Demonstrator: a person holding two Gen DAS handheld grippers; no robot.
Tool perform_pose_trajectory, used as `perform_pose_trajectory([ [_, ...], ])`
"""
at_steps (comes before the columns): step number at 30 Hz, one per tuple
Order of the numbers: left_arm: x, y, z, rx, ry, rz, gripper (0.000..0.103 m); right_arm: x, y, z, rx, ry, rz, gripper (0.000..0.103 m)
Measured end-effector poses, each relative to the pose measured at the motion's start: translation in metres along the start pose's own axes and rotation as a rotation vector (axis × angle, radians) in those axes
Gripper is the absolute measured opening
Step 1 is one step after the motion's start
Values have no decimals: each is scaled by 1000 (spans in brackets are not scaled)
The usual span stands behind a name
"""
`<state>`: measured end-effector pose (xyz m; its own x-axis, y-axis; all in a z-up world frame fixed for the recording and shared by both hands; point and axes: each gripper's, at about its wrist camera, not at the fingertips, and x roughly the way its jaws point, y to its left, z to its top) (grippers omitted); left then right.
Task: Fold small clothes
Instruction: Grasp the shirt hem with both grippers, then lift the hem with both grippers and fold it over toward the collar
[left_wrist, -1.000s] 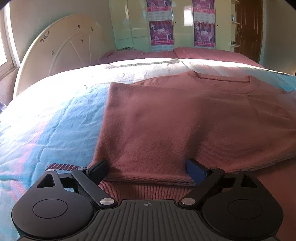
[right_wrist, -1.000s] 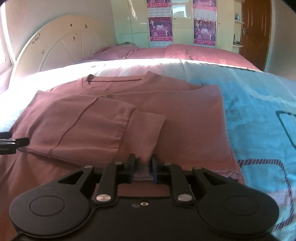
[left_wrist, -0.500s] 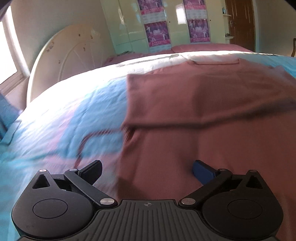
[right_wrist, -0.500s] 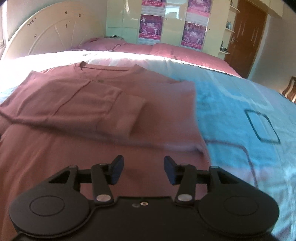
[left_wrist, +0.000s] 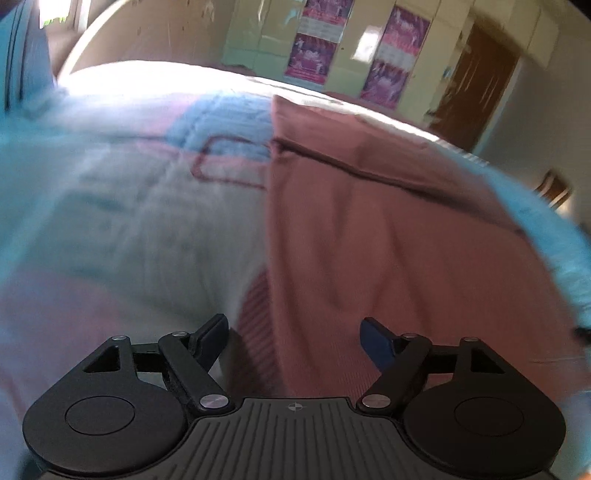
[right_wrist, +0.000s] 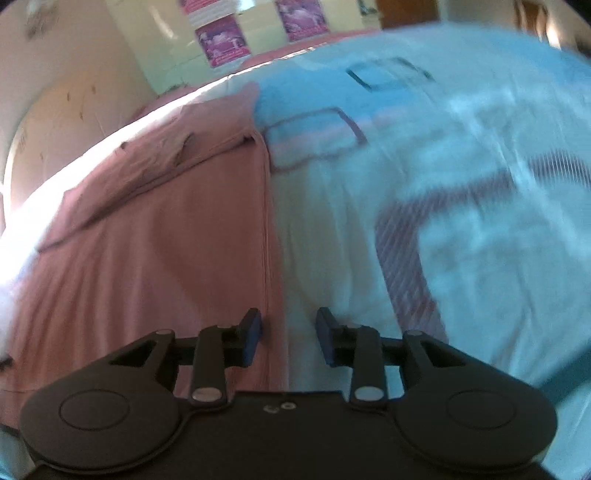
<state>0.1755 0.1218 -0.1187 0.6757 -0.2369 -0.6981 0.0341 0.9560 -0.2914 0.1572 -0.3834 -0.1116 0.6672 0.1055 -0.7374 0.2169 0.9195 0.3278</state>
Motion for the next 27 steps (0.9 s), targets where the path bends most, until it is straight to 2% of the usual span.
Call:
perform_pose_trajectory([
  [1, -4, 3, -6, -19, 3, -30, 76, -4, -2, -6, 25, 2, 26, 33],
  [3, -11, 5, -16, -52, 6, -66, 68, -11, -3, -18, 52, 18, 82, 33],
  [6, -20, 9, -31, -117, -2, -119, 62, -20, 3, -35, 44, 43, 139, 34],
  [10, -23, 18, -43, -228, -11, -187, 59, -26, 3, -51, 76, 70, 239, 33],
  [16, -7, 24, -35, -339, 12, -240, 59, -10, -21, -37, 253, 61, 316, 26],
  [18, -3, 17, -32, -318, 21, -234, 59, 0, -19, -33, 266, 84, 339, 25],
  [19, -3, 11, -31, -286, 23, -208, 51, 3, -17, -32, 257, 88, 342, 22],
  [20, -4, 6, -31, -254, 22, -174, 3, 2, -14, -32, 229, 89, 326, 8],
  [21, -6, 5, -31, -257, 18, -157, 4, 2, -12, -32, 199, 93, 307, 8],
  [23, -17, 13, -38, -307, -41, -160, 4, -10, -10, -33, 170, 57, 326, 7],
  [25, -12, 18, -45, -313, -21, -133, 4, -24, -12, -32, 170, 0, 379, 7],
  [27, -8, 22, -51, -360, -35, -154, 4, -12, -13, -35, 170, 50, 316, 7],
])
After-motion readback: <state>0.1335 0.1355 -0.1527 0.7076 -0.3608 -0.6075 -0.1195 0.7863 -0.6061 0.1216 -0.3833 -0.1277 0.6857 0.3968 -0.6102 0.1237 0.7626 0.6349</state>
